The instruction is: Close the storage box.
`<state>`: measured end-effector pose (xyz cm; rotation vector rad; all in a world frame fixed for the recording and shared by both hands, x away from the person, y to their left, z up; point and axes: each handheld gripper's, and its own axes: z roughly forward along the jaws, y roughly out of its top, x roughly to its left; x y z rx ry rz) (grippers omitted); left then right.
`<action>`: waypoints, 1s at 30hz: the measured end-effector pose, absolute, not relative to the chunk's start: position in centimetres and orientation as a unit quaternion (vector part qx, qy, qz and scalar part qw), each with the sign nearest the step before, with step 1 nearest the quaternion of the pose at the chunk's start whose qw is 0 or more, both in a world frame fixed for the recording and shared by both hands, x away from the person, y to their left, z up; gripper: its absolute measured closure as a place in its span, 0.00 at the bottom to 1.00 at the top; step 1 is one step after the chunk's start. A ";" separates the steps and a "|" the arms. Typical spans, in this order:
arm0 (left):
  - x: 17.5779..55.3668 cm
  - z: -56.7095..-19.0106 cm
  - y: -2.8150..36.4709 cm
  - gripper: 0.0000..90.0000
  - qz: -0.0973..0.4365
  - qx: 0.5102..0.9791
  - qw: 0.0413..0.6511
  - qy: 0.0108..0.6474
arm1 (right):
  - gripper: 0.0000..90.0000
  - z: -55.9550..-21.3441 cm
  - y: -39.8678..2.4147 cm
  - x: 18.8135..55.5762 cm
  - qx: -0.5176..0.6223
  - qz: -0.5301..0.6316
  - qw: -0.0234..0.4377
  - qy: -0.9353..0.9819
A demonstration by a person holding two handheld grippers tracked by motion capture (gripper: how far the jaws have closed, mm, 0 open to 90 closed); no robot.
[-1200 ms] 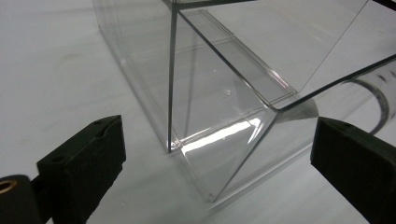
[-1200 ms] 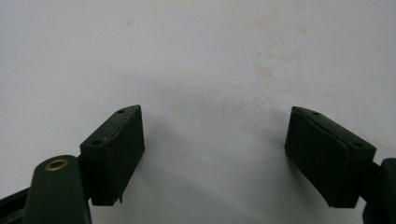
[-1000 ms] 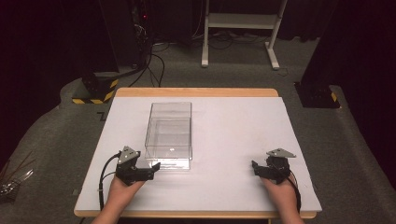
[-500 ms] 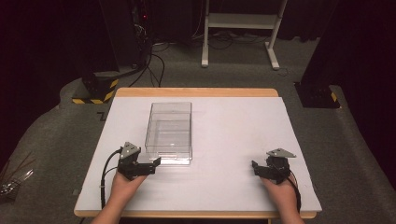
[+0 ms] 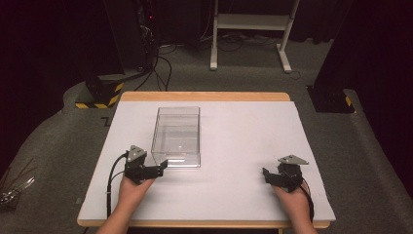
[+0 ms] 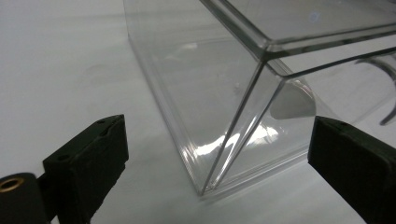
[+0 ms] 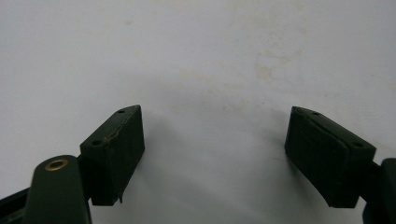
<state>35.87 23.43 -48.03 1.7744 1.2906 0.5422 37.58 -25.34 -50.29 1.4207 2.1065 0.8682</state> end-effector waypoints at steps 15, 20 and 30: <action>37.2 -48.0 23.1 0.10 0.228 0.703 0.420 0.526 | 0.22 -50.3 -25.3 37.6 0.516 0.314 0.225 0.764; 37.5 -48.2 23.0 0.10 0.231 0.699 0.420 0.530 | 0.22 -50.3 -25.3 37.6 0.516 0.314 0.225 0.764; 37.8 -48.5 22.8 0.11 0.230 0.703 0.412 0.532 | 0.22 -50.3 -25.3 37.6 0.516 0.314 0.225 0.764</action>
